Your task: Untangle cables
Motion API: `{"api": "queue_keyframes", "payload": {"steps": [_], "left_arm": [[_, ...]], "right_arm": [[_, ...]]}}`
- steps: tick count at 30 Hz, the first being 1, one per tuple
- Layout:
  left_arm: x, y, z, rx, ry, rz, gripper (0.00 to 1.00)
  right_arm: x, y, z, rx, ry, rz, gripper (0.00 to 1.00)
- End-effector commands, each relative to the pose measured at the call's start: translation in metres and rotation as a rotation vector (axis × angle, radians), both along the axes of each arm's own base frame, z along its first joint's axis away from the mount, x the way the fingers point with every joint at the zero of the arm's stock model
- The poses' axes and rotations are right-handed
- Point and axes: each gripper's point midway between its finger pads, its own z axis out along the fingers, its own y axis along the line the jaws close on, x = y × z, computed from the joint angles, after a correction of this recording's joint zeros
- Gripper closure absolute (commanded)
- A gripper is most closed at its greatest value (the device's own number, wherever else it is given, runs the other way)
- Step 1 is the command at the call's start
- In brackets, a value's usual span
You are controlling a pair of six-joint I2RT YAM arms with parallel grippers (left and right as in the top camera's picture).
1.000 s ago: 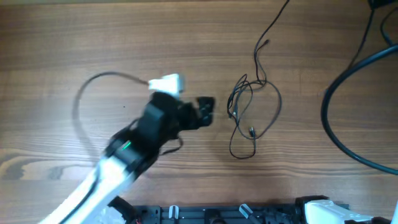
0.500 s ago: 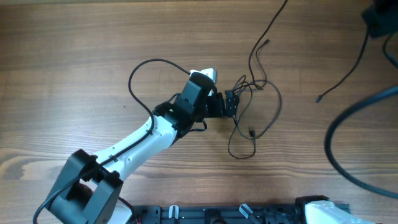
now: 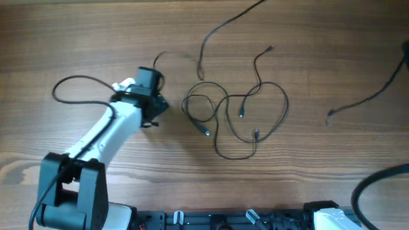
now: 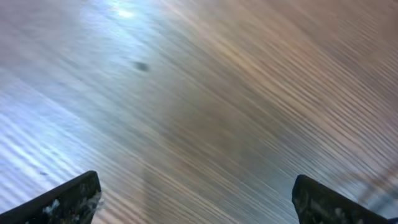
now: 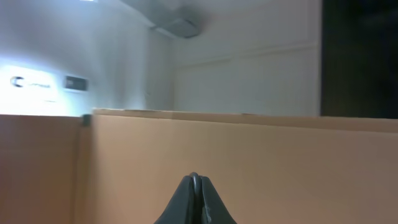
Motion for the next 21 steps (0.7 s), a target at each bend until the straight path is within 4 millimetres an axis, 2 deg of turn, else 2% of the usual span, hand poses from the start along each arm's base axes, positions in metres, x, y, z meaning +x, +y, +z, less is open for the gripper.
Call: {"api": "queue_keyframes", "payload": {"steps": [1,5,8,9,11,13,16,18,19,20,21], "left_arm": [[-0.001,0.004,-0.005,-0.075,0.036,-0.027,0.00],[-0.001,0.000,-0.006,-0.078,0.050,-0.098,0.00],[-0.002,-0.010,-0.006,-0.113,0.063,-0.184,0.00],[-0.003,-0.016,-0.005,-0.136,0.065,-0.221,0.00],[-0.002,-0.025,0.004,-0.176,0.041,-0.285,0.00],[0.000,-0.027,0.029,-0.172,-0.030,-0.318,0.00],[-0.003,-0.031,0.083,-0.160,-0.186,-0.377,0.00],[-0.017,-0.035,0.134,-0.171,-0.338,-0.405,0.00],[-0.023,-0.037,0.152,-0.185,-0.398,-0.418,0.00],[-0.029,-0.037,0.169,-0.188,-0.454,-0.424,0.00],[-0.035,-0.035,0.180,-0.187,-0.491,-0.426,0.00]], "right_arm": [[0.022,-0.034,-0.006,0.017,0.027,-0.240,0.96],[0.069,-0.098,-0.036,0.008,0.147,-0.667,0.96],[0.085,-0.134,-0.049,-0.030,0.195,-0.905,0.96],[0.089,-0.142,-0.053,-0.025,0.211,-0.939,0.96],[0.108,-0.178,-0.079,-0.019,0.307,-1.026,0.96],[0.126,-0.222,-0.115,0.027,0.439,-1.063,0.96],[0.143,-0.296,-0.174,0.243,0.631,-1.035,0.96],[0.139,-0.356,-0.228,0.469,0.783,-1.019,0.96],[0.133,-0.381,-0.254,0.568,0.855,-1.023,0.96],[0.127,-0.400,-0.279,0.647,0.922,-1.025,0.96],[0.124,-0.410,-0.295,0.680,0.965,-1.026,0.96]]}}
